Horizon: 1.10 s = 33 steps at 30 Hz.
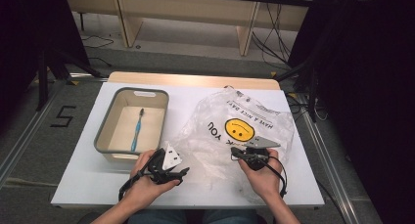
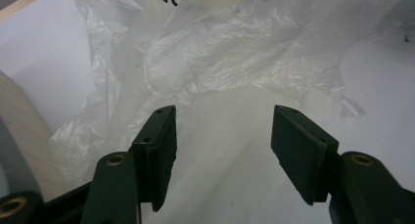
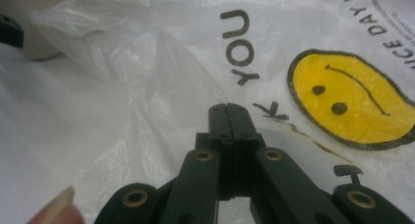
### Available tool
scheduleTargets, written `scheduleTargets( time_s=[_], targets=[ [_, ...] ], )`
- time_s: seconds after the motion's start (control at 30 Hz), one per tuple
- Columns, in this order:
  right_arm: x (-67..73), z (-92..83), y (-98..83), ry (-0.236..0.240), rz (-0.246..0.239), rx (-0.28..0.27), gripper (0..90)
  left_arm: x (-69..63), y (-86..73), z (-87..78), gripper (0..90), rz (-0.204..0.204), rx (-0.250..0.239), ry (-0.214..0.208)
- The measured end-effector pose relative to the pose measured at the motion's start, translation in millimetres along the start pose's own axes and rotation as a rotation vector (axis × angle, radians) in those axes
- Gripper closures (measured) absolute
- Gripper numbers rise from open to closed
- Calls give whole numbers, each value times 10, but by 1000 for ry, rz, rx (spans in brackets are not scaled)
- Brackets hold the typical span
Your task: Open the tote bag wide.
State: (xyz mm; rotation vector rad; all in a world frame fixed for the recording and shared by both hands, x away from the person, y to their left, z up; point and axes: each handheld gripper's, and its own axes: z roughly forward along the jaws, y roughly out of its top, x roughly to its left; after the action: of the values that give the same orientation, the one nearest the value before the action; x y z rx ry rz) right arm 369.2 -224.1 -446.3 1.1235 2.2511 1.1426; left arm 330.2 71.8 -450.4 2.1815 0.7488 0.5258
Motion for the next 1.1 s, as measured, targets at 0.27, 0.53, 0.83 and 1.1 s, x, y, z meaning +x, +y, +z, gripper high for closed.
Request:
scheduleTargets(
  time_s=[0.27,0.53,0.83,1.1],
  targets=[
    [16,-108,125,-46,-39,-88,900,-65,65,81,451,16,-6,-10],
    [34,-167,194,-96,-64,-163,900,-43,386,178,600,1,-77,9],
    [37,-201,229,-106,-71,-185,900,-14,720,476,572,83,-63,97],
    [43,-227,237,-95,-75,-192,900,34,936,738,431,178,-55,158]
  ],
)
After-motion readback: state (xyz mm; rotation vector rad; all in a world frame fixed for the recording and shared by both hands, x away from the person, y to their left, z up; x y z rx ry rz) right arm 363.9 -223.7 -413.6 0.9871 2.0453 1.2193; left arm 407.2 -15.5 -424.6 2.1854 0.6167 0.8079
